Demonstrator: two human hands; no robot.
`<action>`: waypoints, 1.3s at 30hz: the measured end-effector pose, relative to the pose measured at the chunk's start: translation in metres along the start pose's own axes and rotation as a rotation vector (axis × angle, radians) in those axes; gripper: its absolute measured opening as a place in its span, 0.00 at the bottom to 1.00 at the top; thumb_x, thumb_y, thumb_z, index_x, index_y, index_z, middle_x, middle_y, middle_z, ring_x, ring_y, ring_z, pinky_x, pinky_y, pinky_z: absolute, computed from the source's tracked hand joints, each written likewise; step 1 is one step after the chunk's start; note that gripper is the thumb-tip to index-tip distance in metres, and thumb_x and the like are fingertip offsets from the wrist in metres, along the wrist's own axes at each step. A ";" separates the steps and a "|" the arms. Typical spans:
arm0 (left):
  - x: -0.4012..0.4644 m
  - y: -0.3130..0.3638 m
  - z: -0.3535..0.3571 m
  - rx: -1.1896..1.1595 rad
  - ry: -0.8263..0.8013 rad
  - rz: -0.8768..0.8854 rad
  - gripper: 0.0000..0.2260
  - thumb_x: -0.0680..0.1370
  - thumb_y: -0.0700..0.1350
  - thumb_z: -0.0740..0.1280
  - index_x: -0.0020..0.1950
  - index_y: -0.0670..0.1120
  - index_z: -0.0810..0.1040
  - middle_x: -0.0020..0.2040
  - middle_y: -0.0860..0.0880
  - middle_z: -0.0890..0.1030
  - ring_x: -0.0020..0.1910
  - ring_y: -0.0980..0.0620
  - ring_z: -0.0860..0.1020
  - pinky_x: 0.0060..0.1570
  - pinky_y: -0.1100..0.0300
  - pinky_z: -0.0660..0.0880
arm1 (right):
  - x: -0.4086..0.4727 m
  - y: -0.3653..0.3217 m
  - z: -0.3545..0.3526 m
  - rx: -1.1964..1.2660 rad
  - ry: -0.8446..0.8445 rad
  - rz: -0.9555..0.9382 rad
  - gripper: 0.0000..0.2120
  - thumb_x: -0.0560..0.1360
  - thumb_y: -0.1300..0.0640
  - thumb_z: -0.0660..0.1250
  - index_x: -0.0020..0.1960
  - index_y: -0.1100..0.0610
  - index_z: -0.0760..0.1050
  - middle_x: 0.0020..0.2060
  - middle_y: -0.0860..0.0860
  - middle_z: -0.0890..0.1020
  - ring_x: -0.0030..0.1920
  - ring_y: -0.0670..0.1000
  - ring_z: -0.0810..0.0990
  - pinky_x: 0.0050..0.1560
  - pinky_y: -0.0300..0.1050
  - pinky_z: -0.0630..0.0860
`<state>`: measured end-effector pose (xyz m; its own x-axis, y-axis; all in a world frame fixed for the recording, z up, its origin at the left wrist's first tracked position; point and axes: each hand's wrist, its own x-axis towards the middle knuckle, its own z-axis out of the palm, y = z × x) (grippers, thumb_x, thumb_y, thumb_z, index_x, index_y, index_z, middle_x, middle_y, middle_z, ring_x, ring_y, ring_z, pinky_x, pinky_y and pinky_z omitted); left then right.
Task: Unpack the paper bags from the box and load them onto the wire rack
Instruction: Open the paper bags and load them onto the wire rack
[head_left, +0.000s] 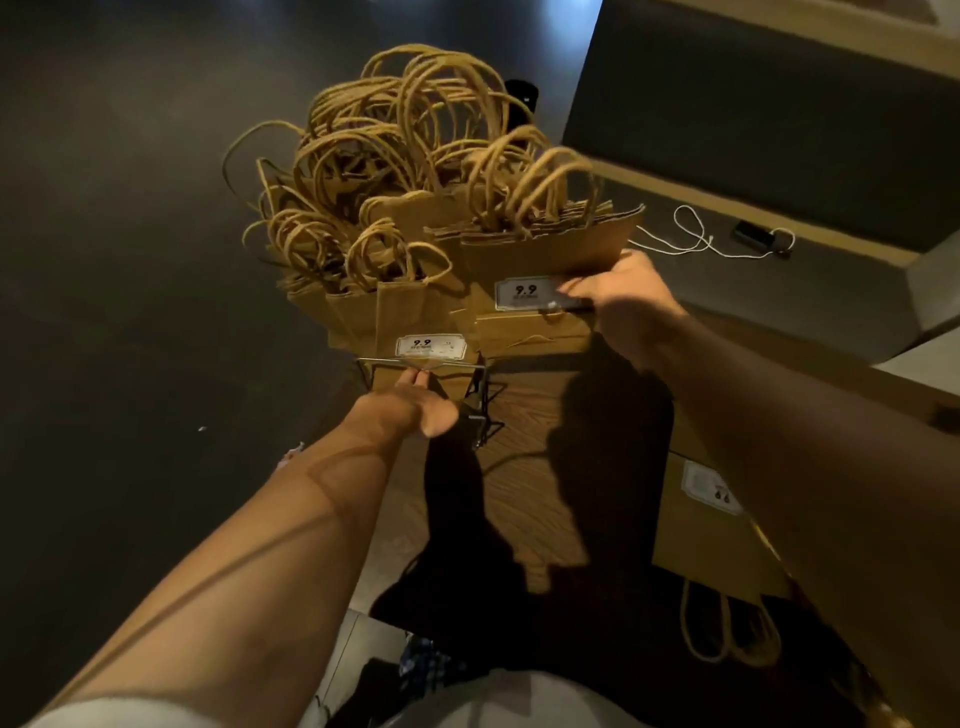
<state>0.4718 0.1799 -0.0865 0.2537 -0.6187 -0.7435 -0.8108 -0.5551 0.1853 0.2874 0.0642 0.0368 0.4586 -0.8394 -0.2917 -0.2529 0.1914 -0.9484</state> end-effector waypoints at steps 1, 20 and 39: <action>-0.004 0.003 -0.001 0.005 -0.001 -0.003 0.32 0.84 0.57 0.52 0.82 0.45 0.42 0.82 0.48 0.41 0.81 0.45 0.44 0.77 0.48 0.46 | -0.001 0.002 0.005 0.018 0.001 -0.007 0.13 0.76 0.71 0.65 0.59 0.65 0.75 0.51 0.57 0.83 0.53 0.54 0.83 0.56 0.46 0.80; -0.016 0.004 -0.001 0.092 -0.037 0.034 0.34 0.81 0.65 0.45 0.82 0.48 0.49 0.82 0.49 0.39 0.79 0.49 0.35 0.76 0.39 0.43 | 0.011 0.051 0.030 0.167 -0.163 0.113 0.14 0.75 0.62 0.67 0.60 0.63 0.76 0.52 0.56 0.84 0.54 0.54 0.83 0.56 0.51 0.77; -0.033 -0.015 0.005 0.141 0.177 0.038 0.36 0.79 0.70 0.44 0.66 0.46 0.78 0.67 0.41 0.76 0.68 0.40 0.73 0.66 0.42 0.63 | 0.013 0.096 0.095 0.161 0.023 0.083 0.14 0.76 0.66 0.68 0.61 0.59 0.76 0.50 0.46 0.83 0.44 0.38 0.83 0.44 0.34 0.78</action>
<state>0.4726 0.2111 -0.0679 0.3004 -0.7324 -0.6111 -0.8839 -0.4545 0.1102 0.3502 0.1198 -0.0704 0.4216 -0.8285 -0.3685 -0.1481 0.3380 -0.9294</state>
